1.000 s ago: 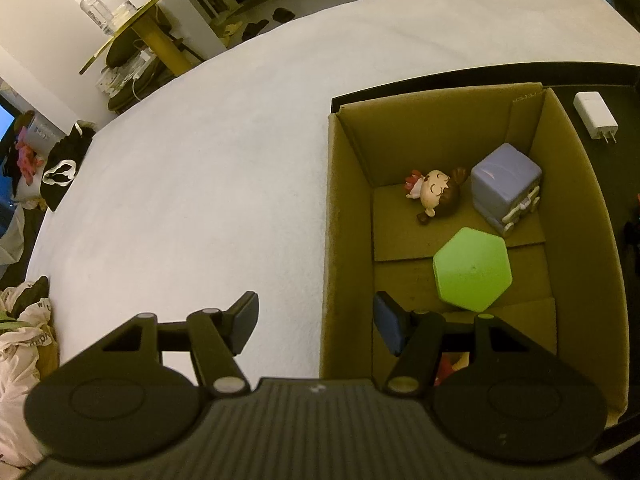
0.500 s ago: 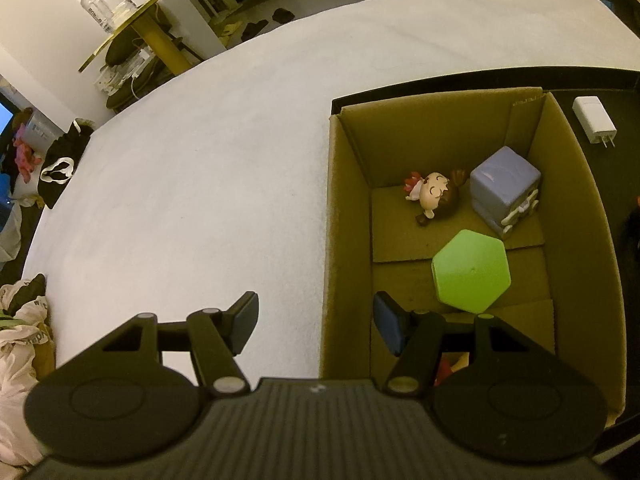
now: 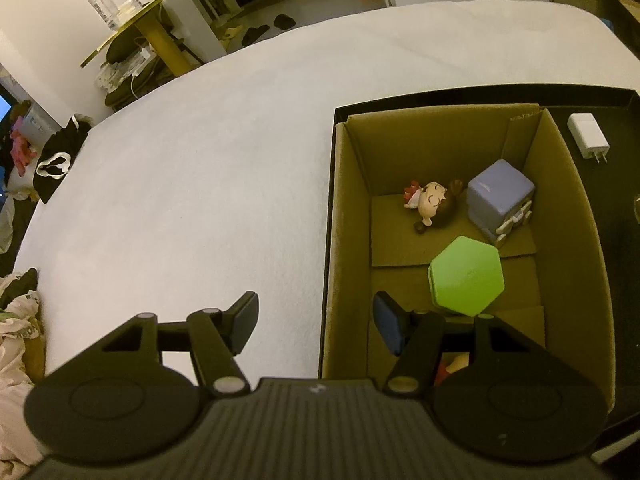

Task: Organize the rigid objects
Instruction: 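Lift the blue figure with the right gripper over the box, then open the right gripper to drop the blue figure into the box, then move the right tool to the white phone charger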

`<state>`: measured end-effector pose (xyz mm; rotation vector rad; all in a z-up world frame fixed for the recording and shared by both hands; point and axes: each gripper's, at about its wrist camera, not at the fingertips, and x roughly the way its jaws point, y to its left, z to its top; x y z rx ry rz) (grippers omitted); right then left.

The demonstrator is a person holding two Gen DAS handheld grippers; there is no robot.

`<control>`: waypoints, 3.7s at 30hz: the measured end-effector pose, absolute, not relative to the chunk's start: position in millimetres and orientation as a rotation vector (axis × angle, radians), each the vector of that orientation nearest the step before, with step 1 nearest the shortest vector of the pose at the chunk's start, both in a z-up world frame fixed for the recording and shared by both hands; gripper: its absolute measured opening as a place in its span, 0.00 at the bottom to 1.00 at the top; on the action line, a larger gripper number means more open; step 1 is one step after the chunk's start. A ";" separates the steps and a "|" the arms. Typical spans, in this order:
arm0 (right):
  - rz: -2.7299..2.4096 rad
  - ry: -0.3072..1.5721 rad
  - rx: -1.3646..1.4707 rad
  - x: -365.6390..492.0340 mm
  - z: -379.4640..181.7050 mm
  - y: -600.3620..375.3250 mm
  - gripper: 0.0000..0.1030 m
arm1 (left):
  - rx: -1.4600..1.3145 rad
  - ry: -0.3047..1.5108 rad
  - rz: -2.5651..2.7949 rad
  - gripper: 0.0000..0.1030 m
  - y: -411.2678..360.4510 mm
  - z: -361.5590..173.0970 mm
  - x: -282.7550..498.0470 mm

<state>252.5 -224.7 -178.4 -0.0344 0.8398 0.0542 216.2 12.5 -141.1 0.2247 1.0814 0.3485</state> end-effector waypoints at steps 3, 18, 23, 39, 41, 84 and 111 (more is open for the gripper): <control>0.057 0.823 -0.037 250.9 -169.5 -222.7 0.37 | 0.212 1.076 0.342 0.60 13.6 -140.0 215.0; 0.158 0.745 -0.073 238.7 -113.1 -181.4 0.37 | 0.132 1.066 0.315 0.60 29.2 -134.5 208.6; 0.234 0.721 -0.105 235.8 -99.7 -159.2 0.37 | 0.091 1.061 0.298 0.60 34.7 -133.3 205.9; 0.371 0.713 -0.179 237.2 -81.4 -111.5 0.37 | -0.059 1.070 0.232 0.40 57.9 -136.8 202.0; 0.379 0.719 -0.178 237.5 -81.5 -108.2 0.37 | -0.076 1.079 0.219 0.34 59.9 -138.4 202.8; 0.335 0.856 0.059 251.9 -115.1 -150.0 0.49 | -0.071 1.087 0.164 0.08 52.0 -141.7 207.2; 0.217 0.866 0.047 276.3 -164.1 -211.1 0.68 | 0.136 1.106 0.281 0.20 16.8 -142.8 217.6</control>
